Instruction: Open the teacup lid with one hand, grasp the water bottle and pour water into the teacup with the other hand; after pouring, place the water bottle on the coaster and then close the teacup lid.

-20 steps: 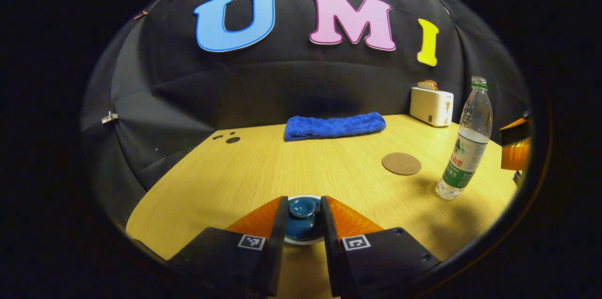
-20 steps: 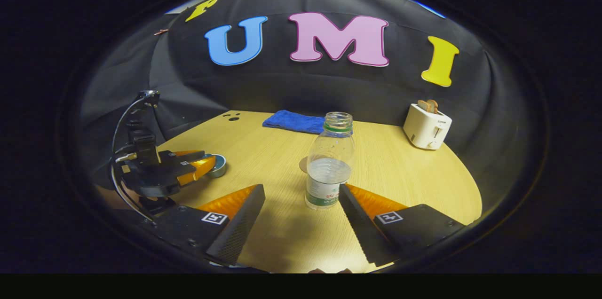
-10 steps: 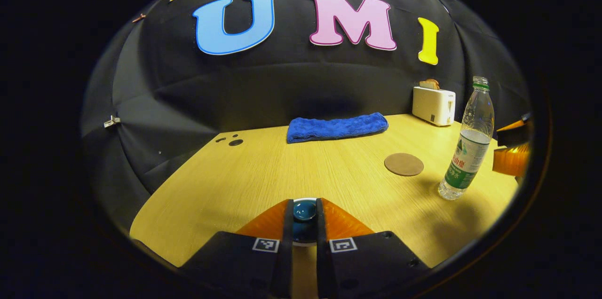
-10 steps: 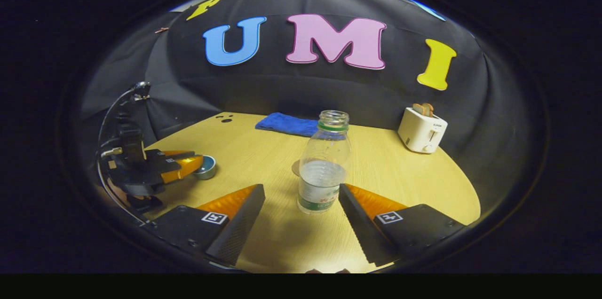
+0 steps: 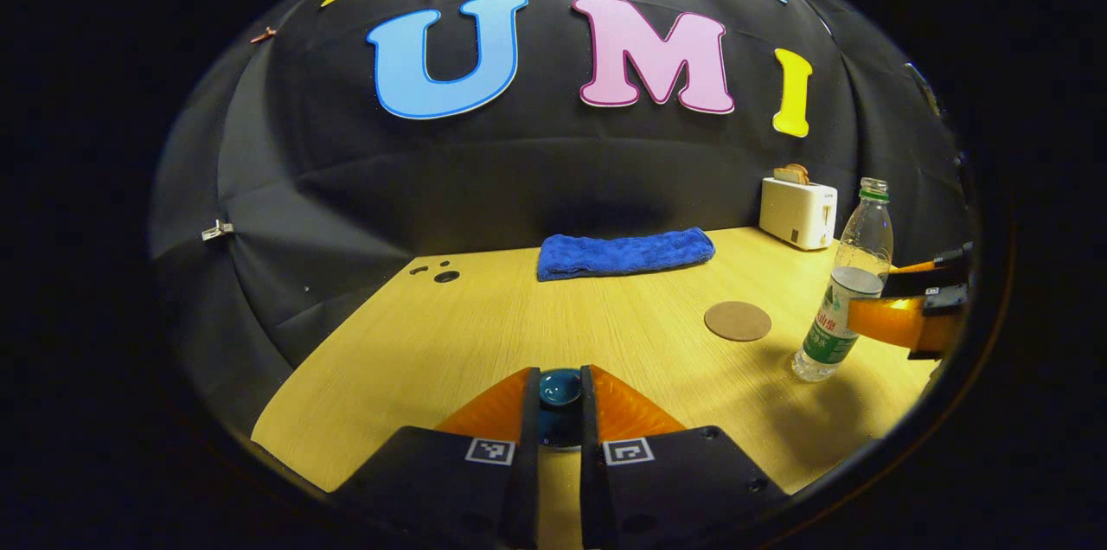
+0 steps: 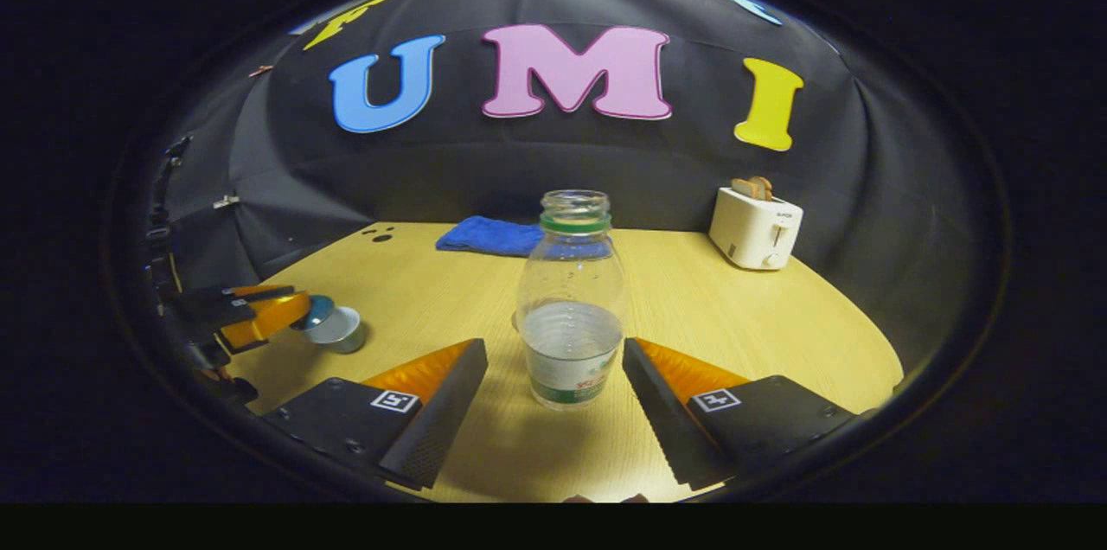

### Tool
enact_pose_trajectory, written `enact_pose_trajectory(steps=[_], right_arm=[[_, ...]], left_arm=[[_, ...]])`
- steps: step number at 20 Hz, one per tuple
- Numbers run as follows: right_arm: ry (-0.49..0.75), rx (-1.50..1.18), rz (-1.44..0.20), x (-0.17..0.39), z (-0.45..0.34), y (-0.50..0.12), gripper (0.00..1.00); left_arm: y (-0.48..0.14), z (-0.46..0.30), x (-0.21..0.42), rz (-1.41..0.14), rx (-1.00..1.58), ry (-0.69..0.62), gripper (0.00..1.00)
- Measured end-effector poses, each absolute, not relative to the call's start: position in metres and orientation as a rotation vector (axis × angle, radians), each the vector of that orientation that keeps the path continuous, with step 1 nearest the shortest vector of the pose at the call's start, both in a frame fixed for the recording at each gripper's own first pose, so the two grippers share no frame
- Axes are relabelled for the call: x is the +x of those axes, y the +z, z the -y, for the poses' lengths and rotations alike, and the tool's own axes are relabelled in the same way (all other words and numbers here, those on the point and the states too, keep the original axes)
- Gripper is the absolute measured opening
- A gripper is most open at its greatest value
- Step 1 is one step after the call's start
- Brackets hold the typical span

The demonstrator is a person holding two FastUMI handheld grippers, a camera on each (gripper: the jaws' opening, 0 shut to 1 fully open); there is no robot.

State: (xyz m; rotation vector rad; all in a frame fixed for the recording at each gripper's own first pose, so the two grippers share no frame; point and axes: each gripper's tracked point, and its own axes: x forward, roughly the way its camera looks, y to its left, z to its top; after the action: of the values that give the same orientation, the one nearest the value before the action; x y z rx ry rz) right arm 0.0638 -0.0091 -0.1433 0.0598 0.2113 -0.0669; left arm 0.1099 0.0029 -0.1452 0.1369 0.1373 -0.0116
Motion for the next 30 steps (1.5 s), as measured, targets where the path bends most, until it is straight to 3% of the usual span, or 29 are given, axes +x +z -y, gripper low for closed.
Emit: enact_pose_trajectory(steps=[20, 24, 25, 30], right_arm=[[-0.126, 0.117, -0.118, 0.105, 0.020, -0.138, 0.98], [-0.119, 0.093, -0.097, 0.109, 0.016, -0.132, 0.92], [-0.113, 0.089, -0.096, 0.107, 0.014, -0.132, 0.83], [-0.093, 0.037, -0.111, 0.105, 0.012, -0.131, 0.78]], left_arm=[[-0.140, -0.001, 0.095, -0.165, 0.140, 0.005, 0.23], [-0.144, -0.003, 0.092, -0.178, 0.141, 0.010, 0.23], [-0.145, -0.003, 0.092, -0.180, 0.141, 0.010, 0.23], [-0.145, -0.007, 0.090, -0.183, 0.143, 0.013, 0.23]])
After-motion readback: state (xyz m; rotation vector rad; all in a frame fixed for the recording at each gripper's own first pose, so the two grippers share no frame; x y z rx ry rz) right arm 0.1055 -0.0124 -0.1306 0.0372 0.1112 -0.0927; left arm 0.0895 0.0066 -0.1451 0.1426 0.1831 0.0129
